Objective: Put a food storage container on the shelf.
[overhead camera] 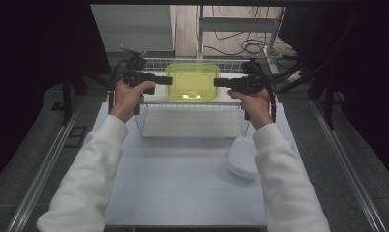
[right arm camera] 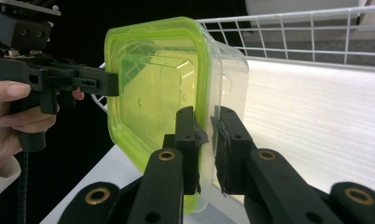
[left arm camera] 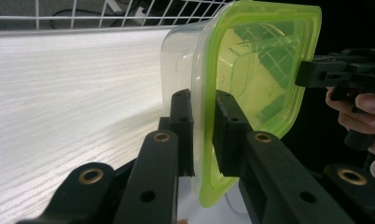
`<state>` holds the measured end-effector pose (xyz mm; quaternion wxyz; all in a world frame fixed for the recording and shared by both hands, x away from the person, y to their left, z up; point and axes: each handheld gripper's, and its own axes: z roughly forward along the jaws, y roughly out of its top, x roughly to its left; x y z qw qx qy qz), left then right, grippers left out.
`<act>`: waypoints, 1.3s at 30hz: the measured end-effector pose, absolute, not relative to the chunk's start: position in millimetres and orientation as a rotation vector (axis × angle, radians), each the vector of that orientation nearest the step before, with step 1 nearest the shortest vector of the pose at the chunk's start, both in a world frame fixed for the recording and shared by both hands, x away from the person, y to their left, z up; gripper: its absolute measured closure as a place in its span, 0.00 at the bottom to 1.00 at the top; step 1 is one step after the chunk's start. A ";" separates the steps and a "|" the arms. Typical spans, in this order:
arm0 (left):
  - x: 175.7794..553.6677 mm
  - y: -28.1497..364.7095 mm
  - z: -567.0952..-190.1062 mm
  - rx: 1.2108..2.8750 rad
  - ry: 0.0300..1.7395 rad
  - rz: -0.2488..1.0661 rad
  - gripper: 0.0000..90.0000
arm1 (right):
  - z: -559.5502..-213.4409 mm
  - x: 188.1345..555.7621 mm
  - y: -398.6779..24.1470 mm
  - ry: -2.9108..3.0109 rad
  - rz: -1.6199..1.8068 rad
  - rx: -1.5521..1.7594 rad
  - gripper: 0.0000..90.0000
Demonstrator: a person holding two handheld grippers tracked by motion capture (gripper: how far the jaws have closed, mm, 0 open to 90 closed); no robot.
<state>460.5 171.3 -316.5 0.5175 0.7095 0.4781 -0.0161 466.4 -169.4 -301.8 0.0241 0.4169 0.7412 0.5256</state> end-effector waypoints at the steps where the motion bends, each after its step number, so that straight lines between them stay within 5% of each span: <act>1: 461.9 171.3 -317.0 1.701 1.153 -0.043 0.89 | -302.5 469.0 -169.2 2.298 1.623 1.307 0.89; 23: 518.3 173.9 -330.2 1.569 1.371 -0.302 0.84 | -321.7 519.0 -167.7 2.206 1.649 1.784 0.81; 29: 519.0 172.4 -333.8 1.567 1.358 -0.278 0.81 | -325.7 522.7 -167.7 2.172 1.674 1.817 0.79; 31: 517.9 170.6 -333.5 1.582 1.366 -0.238 0.76 | -326.0 522.2 -167.4 2.165 1.674 1.814 0.78; 34: 514.7 167.6 -330.5 1.588 1.358 -0.177 0.59 | -324.4 519.7 -166.1 2.135 1.661 1.795 0.67; 35: 511.3 165.6 -325.8 1.585 1.344 -0.124 0.51 | -320.8 515.9 -164.4 2.104 1.660 1.784 0.53; 39: 503.7 166.4 -315.8 1.581 1.315 -0.046 0.35 | -308.3 504.8 -165.9 2.020 1.619 1.694 0.42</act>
